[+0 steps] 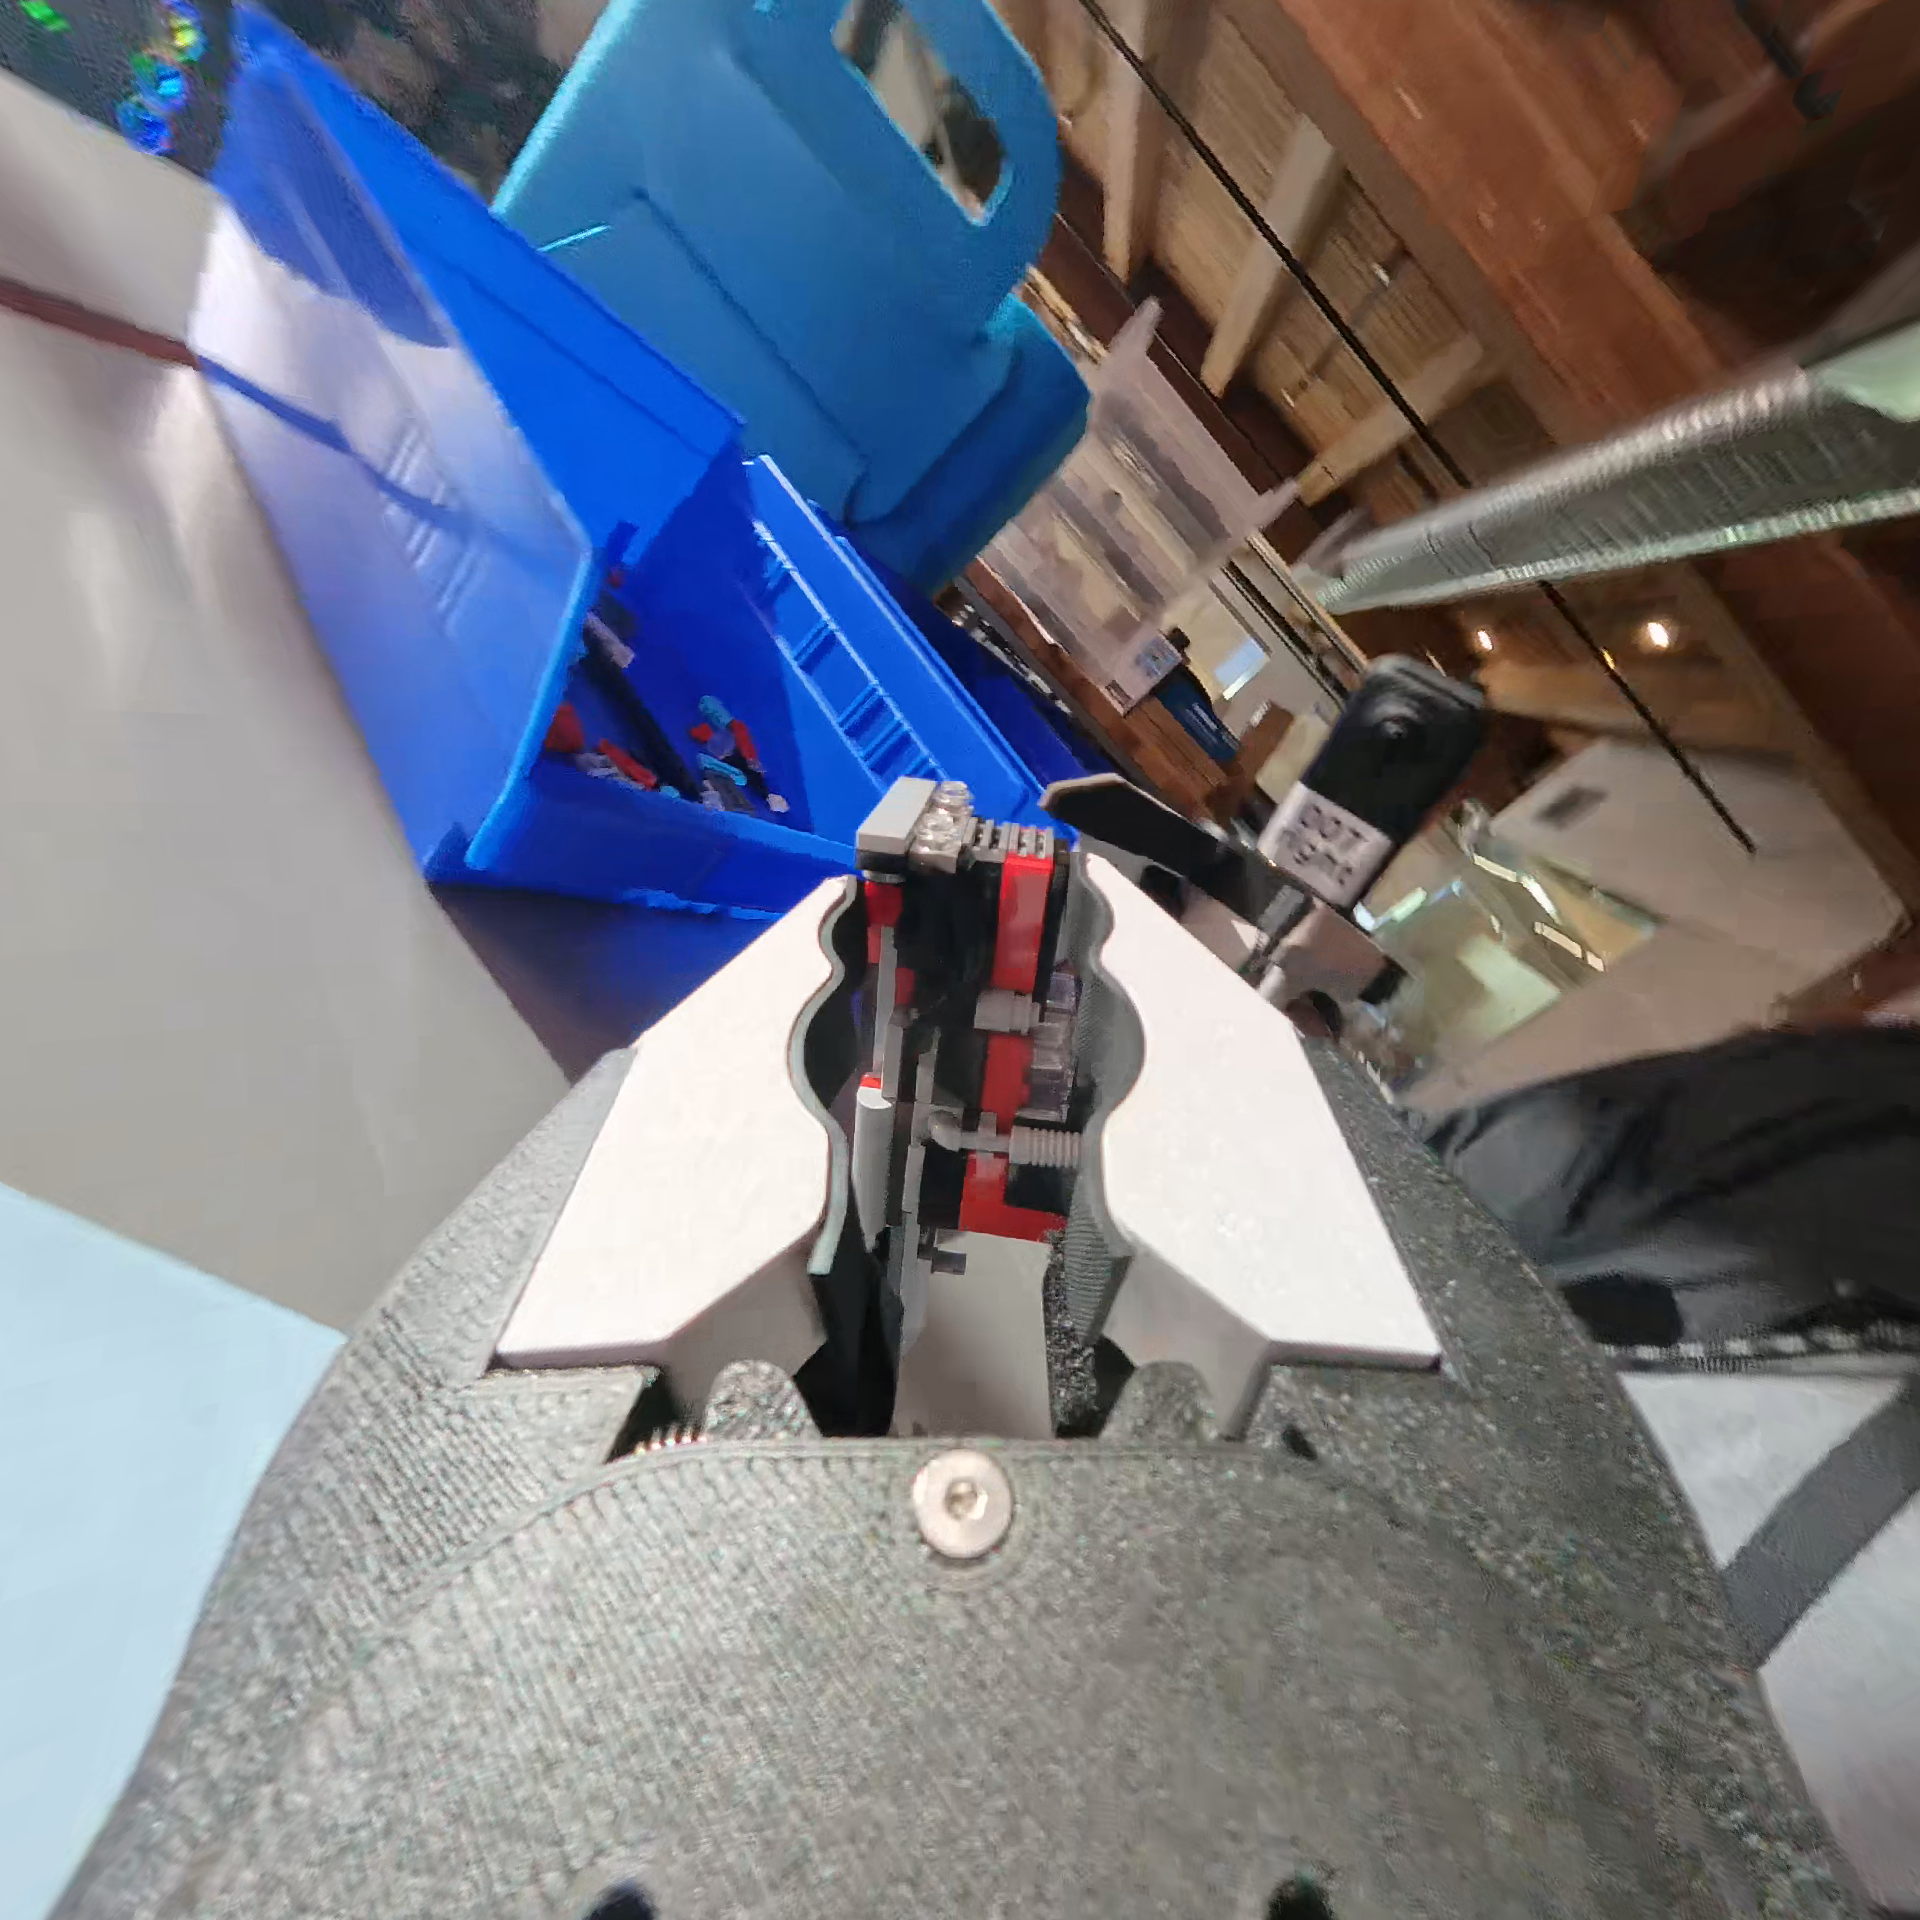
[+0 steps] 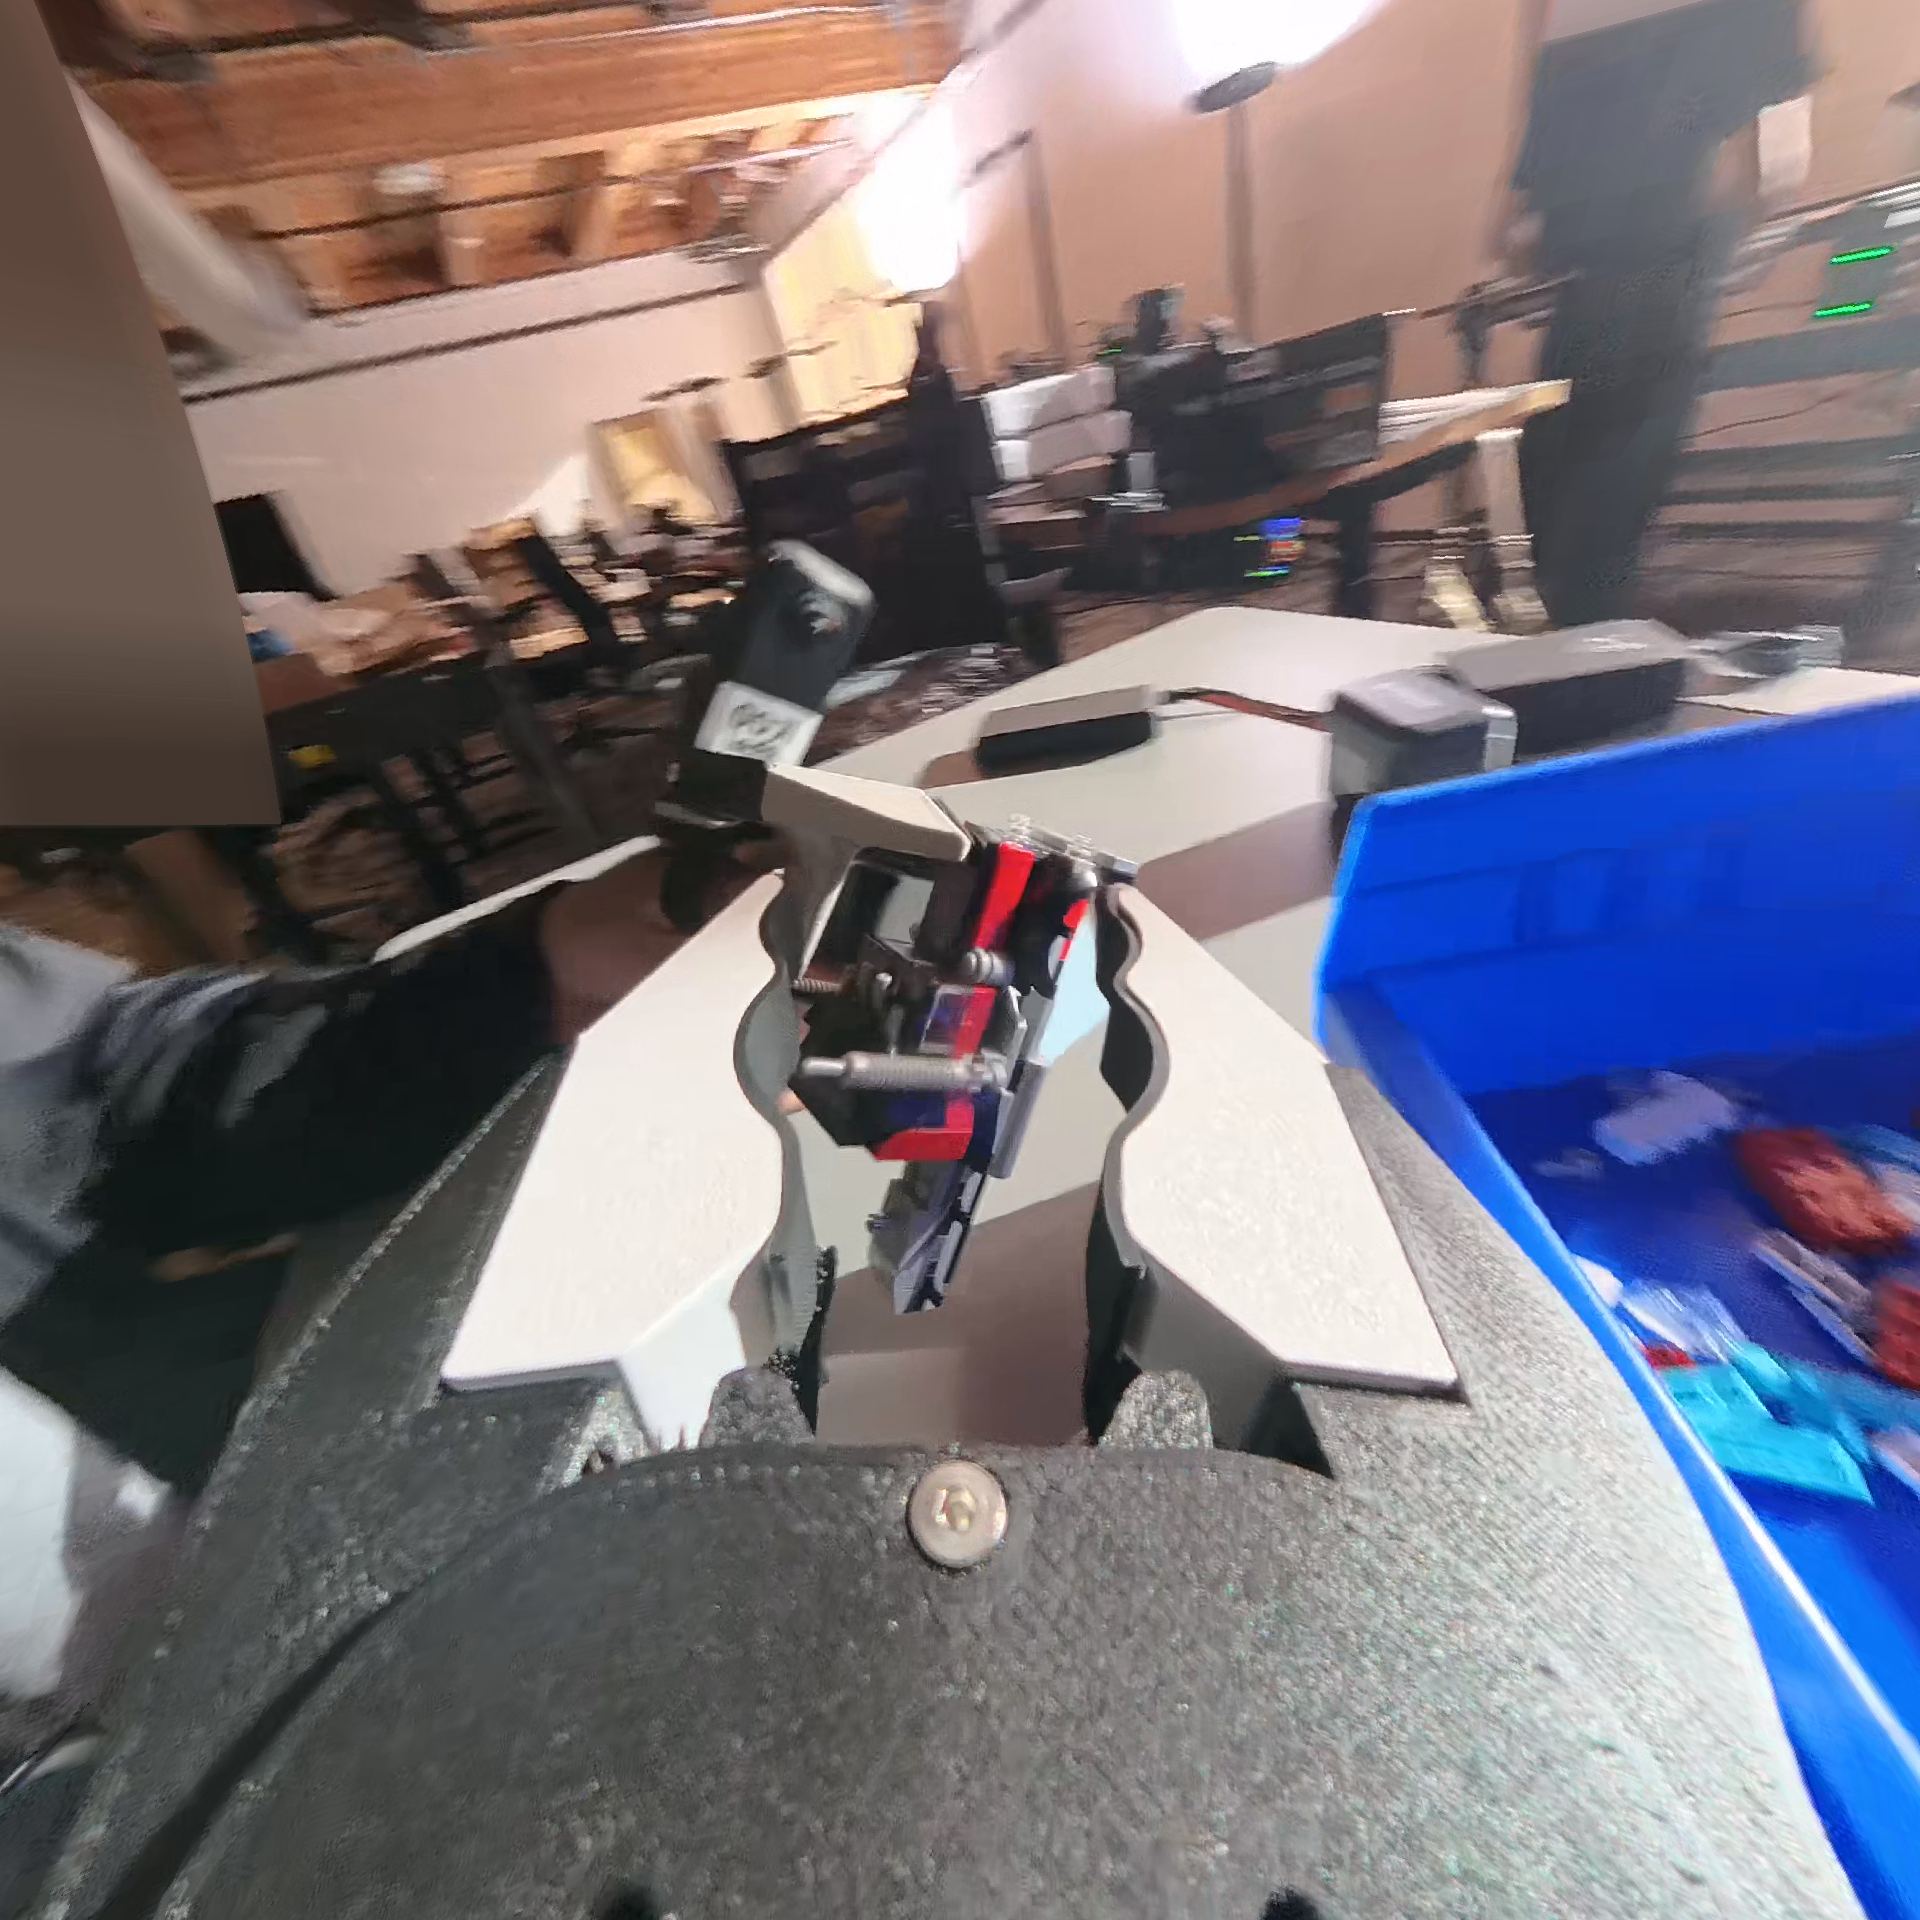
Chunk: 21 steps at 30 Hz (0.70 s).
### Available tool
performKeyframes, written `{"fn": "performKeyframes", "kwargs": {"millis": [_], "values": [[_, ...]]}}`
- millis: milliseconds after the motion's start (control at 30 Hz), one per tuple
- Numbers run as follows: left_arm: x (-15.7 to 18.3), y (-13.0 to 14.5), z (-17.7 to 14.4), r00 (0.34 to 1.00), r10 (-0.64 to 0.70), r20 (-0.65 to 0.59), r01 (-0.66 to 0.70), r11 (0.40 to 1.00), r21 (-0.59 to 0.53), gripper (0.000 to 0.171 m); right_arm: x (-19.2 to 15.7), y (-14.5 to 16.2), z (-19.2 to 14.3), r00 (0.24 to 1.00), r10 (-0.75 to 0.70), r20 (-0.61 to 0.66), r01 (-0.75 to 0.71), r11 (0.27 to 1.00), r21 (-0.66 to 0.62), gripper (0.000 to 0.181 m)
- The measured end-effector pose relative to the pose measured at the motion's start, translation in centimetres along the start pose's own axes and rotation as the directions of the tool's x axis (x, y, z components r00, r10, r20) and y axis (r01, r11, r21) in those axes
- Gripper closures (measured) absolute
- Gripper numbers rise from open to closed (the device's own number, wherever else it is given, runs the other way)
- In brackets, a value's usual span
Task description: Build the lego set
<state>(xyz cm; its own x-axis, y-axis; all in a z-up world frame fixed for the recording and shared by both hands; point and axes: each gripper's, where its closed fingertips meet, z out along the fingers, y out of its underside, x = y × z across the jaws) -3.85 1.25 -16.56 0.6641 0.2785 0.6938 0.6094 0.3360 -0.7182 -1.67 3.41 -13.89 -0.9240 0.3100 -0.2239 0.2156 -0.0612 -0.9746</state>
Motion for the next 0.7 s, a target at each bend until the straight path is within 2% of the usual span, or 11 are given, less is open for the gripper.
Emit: {"fn": "performKeyframes", "kwargs": {"millis": [100,200,400,467,600,700], "values": [[-1.6,0.5,-0.4,0.984,-0.128,0.120,0.121,0.991,0.065,0.134,-0.2,0.9,-0.7,0.992,-0.008,-0.124,0.007,1.000,-0.005,0.116],[-2.5,1.1,-1.0,0.948,-0.237,0.213,0.199,0.962,0.187,0.133,-1.1,2.9,-1.2,0.972,-0.025,-0.234,0.021,1.000,-0.023,0.109],[-2.6,2.4,-1.9,0.878,-0.417,0.235,0.305,0.866,0.397,0.133,-1.9,7.4,-0.8,0.911,-0.125,-0.392,0.044,0.977,-0.208,0.096],[-2.2,2.8,-2.0,0.861,-0.469,0.198,0.351,0.828,0.438,0.133,-1.5,7.9,-0.6,0.890,-0.178,-0.420,0.070,0.963,-0.261,0.100],[-1.6,4.0,-1.6,0.840,-0.518,0.163,0.408,0.800,0.439,0.133,-1.6,7.6,-0.2,0.899,-0.209,-0.384,0.104,0.955,-0.276,0.126],[-1.3,4.2,-1.6,0.837,-0.531,0.130,0.441,0.796,0.414,0.134,-1.6,7.2,-0.3,0.915,-0.217,-0.341,0.120,0.952,-0.282,0.127]]}}
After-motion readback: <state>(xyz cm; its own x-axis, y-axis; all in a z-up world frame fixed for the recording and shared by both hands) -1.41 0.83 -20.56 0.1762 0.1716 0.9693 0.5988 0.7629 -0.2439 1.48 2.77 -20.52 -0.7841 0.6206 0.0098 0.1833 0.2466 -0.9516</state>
